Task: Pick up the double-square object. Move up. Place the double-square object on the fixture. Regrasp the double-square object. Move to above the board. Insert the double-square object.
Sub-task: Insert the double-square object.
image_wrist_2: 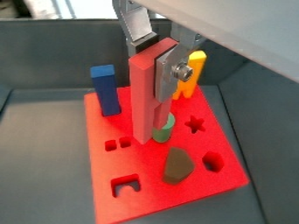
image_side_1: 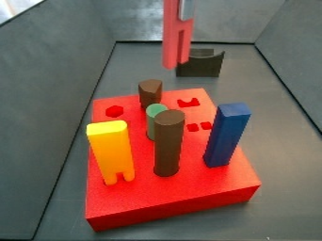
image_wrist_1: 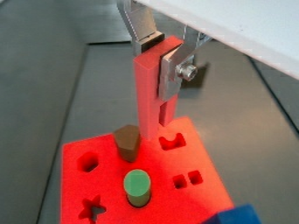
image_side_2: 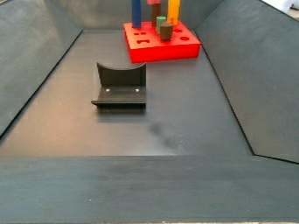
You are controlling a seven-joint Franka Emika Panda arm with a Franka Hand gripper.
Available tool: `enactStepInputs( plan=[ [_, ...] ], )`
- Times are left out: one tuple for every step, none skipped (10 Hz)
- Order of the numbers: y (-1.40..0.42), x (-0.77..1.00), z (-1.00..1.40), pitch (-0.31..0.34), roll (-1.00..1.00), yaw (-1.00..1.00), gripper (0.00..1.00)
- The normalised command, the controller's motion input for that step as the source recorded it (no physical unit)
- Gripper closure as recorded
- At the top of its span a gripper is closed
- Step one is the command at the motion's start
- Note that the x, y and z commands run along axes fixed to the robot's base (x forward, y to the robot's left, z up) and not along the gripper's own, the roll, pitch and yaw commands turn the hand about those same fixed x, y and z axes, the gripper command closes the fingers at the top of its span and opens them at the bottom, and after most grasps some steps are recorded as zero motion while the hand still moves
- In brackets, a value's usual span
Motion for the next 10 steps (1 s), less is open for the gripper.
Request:
enactStepInputs(
  plan=[
    [-0.09,0.59,-0.24,0.000,-0.02,-0.52,1.00],
    [-0.10,0.70,-0.23,0.000,-0.03,-0.41,1.00],
    [-0.11,0.71,-0.23,-0.003,-0.03,-0.40,1.00],
    [-0.13,0.50,-0.30,0.000,-0.01,-0.57,1.00],
    [-0.07,0.00,-0.30,0.000,-0.01,-1.00,1.00],
    [-0.07,0.00,-0.31,0.000,-0.01,-1.00,1.00],
    [-0.07,0.00,-0.31,0.000,-0.01,-1.00,1.00],
    [-0.10,0.25,-0.26,0.000,-0.03,-0.80,1.00],
    [-0.12,0.29,-0.25,0.000,-0.03,-0.74,1.00],
    [-0.13,0.29,-0.25,0.000,-0.03,-0.73,1.00]
  ],
)
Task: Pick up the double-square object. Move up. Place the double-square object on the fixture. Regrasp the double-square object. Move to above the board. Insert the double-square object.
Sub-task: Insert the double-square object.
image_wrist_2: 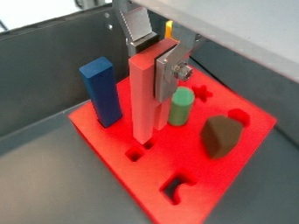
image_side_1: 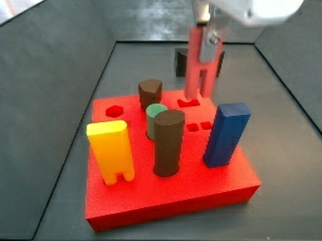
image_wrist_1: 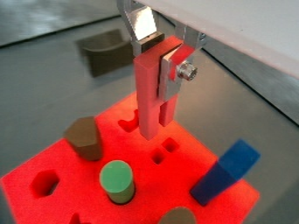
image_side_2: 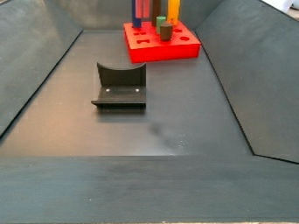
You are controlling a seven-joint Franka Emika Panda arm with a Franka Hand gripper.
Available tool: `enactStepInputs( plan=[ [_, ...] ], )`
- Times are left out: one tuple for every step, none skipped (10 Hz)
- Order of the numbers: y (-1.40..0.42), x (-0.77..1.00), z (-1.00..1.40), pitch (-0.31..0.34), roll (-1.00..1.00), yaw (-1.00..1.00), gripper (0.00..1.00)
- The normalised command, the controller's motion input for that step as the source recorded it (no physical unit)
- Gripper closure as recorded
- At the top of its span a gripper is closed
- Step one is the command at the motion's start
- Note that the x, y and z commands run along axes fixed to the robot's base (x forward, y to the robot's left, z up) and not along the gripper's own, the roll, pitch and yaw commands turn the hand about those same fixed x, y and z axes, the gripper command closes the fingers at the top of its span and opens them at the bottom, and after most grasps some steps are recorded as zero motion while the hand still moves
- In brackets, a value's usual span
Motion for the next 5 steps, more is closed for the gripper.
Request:
enactStepInputs(
  plan=[
    [-0.03,0.42,0.00,0.057,0.00,-0.51,1.00],
    [0.03,0.00,-0.01,0.000,0.00,0.00,1.00],
    [-0.11,0.00,-0.61,0.000,0.14,0.00,1.00],
    [-0.15,0.01,-0.75,0.000,0.08,0.00,1.00],
    [-0.18,0.00,-0.69,0.000,0.01,0.00,1.00]
  ],
)
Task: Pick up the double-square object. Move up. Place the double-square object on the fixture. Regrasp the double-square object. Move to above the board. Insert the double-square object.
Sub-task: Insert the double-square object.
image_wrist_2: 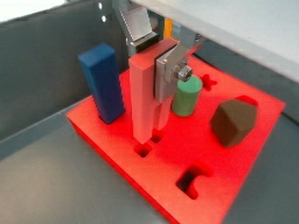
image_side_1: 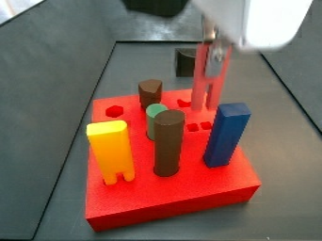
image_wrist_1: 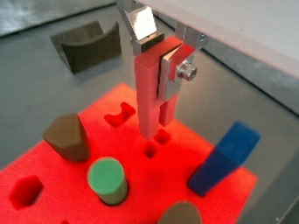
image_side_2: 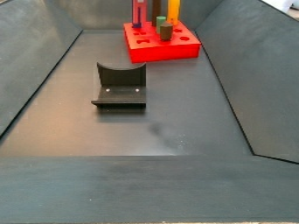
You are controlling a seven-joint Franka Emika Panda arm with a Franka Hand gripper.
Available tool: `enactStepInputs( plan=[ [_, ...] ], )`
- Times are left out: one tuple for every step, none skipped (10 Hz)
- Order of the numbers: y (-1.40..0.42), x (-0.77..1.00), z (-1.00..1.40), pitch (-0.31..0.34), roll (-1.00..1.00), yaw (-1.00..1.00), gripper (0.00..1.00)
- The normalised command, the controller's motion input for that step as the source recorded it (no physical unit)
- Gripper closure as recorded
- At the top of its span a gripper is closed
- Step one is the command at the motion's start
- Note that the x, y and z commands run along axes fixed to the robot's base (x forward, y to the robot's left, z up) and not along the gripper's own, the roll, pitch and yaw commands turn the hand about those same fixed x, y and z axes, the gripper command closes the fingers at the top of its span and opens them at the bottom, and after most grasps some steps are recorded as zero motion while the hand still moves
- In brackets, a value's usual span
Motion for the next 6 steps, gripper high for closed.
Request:
enactStepInputs(
  plan=[
    [-0.15,0.07,-0.59,-0.001,0.00,-0.01,1.00],
    [-0.02,0.18,-0.52,0.000,0.00,-0.07,1.00],
    [0.02,0.10,-0.22,0.000,0.00,-0.11,1.00],
    [0.06,0.15,-0.10,0.033,0.00,-0.01,1.00],
    [0.12,0.13,-0.23,0.029,0.00,0.00,1.00],
    [0.17,0.00,-0.25,0.023,0.01,0.07,1.00]
  ],
)
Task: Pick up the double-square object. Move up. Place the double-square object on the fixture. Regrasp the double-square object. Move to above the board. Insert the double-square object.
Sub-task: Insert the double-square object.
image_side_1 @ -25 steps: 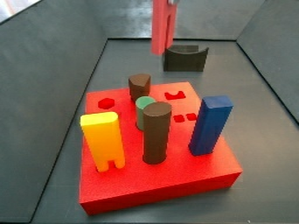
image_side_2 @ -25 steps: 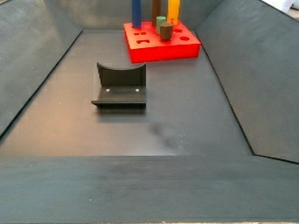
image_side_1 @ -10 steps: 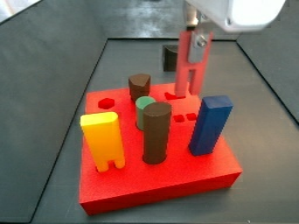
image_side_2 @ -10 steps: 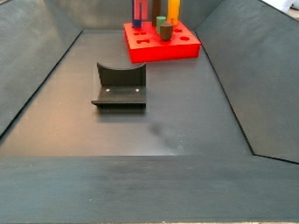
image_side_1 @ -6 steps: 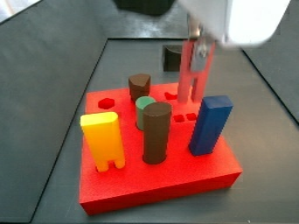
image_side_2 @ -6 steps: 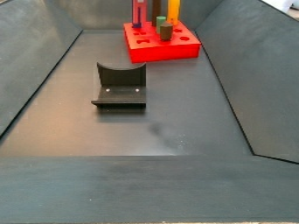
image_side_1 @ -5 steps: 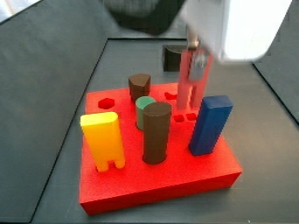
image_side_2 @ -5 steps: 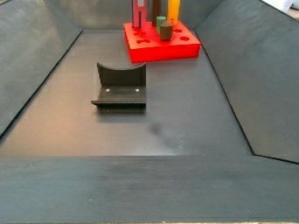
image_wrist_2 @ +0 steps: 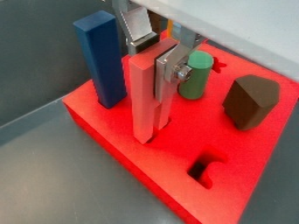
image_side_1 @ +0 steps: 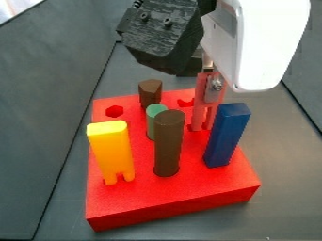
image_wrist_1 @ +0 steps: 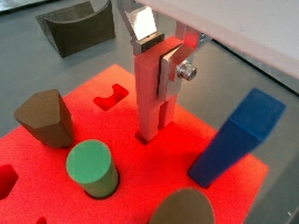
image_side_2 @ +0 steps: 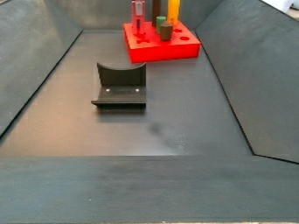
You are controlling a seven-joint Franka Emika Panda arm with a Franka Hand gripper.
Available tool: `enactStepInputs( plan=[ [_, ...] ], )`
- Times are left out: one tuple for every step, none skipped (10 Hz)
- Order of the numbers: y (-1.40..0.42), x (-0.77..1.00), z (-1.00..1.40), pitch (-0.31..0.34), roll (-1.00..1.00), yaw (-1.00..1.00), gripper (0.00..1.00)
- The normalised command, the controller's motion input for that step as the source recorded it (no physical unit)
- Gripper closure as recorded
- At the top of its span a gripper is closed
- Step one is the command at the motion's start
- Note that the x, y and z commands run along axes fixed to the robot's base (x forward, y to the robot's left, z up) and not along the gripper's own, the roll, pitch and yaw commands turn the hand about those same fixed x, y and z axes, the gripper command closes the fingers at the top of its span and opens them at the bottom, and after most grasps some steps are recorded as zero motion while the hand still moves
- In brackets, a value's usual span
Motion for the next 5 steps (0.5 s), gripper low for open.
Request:
enactStepInputs(
  plan=[
    [0.17,0.00,-0.08,0.024,0.01,0.04,1.00],
    [0.02,0.00,0.00,0.000,0.00,0.00,1.00],
    [-0.17,-0.07,-0.29,0.000,0.00,0.00,1.00],
    [-0.14,-0.19,-0.31,-0.011,0.00,0.10,1.00],
    [-0.07,-0.20,-0.33,-0.020,0.00,0.23,1.00]
  ],
)
